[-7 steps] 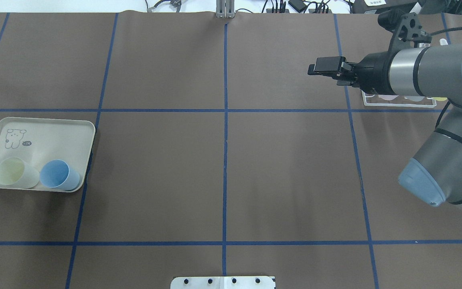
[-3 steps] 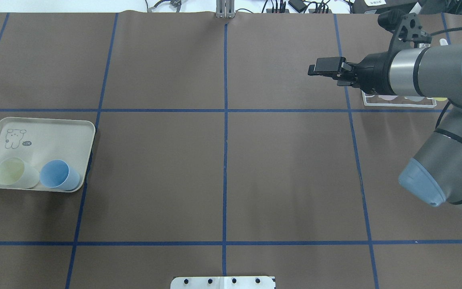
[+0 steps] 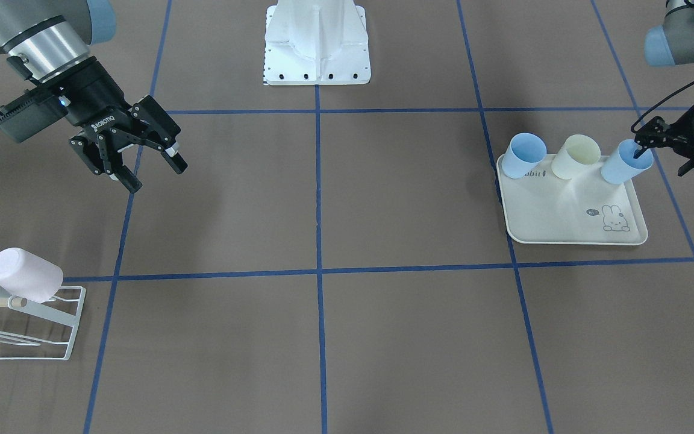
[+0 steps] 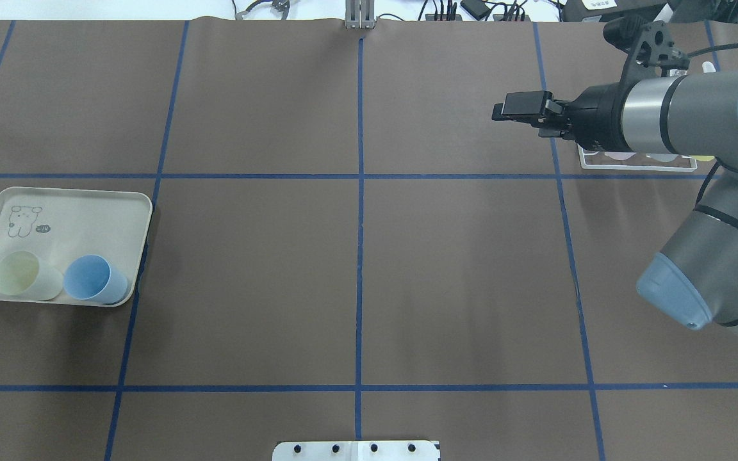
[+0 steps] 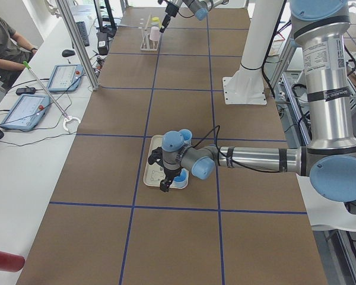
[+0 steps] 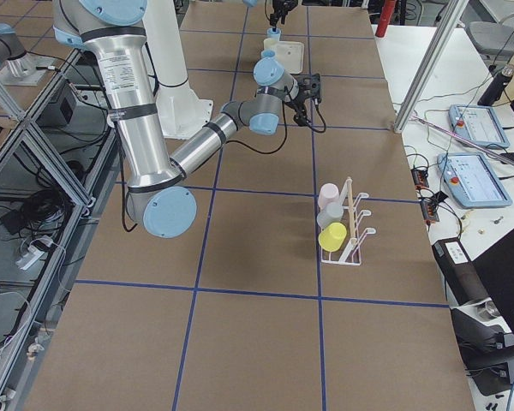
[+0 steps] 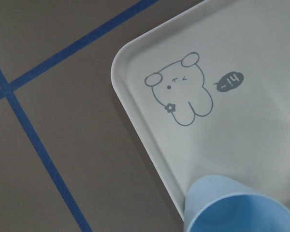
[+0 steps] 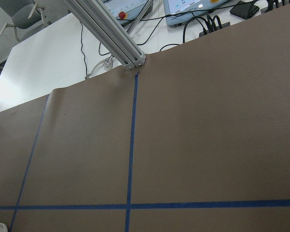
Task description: Transfer IKEA cup to right arm and place on rack
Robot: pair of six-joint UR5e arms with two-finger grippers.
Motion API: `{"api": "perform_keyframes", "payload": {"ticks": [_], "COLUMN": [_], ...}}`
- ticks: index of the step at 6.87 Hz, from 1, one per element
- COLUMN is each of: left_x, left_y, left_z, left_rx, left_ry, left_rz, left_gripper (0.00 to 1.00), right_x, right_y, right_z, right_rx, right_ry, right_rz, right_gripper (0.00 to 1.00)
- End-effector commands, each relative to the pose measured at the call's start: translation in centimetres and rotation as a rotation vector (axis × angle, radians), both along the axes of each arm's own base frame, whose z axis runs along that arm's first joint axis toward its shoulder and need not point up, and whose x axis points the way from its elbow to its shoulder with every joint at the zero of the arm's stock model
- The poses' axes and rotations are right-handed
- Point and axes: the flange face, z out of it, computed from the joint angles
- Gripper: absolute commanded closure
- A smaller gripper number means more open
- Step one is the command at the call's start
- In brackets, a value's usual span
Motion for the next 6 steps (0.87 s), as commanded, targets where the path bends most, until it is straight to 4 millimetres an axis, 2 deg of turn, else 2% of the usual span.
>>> {"api": "perform_keyframes", "payload": {"ticks": [1,2,3,4,6], "left_x": [0.73,0.73,0.72,0.73,0.89], "left_y": [0.28,0.29,0.3,0.29,0.44], "left_z": [0.23,0.33,0.35,0.29,-0.02], "left_rx": [-0.01,-0.012,-0.01,-0.009,-0.023], "left_ry": [0.007,0.006,0.005,0.005,0.027], "left_rz": [0.021,0.022,0.025,0.026,0.036], "left_gripper": [0.14,0.4,0.72,1.0,1.0], "right_x": [0.0,0.0,0.07,0.0,0.06], "right_y": [0.0,0.0,-0.04,0.0,-0.06], "right_z": [0.0,0.0,0.0,0.0,-0.08], "right_rx": [0.0,0.0,0.0,0.0,0.001], "right_ry": [0.0,0.0,0.0,0.0,-0.001], "right_rz": [0.0,0.0,0.001,0.0,0.001], "right_gripper": [0.0,0.0,0.0,0.0,0.0]}}
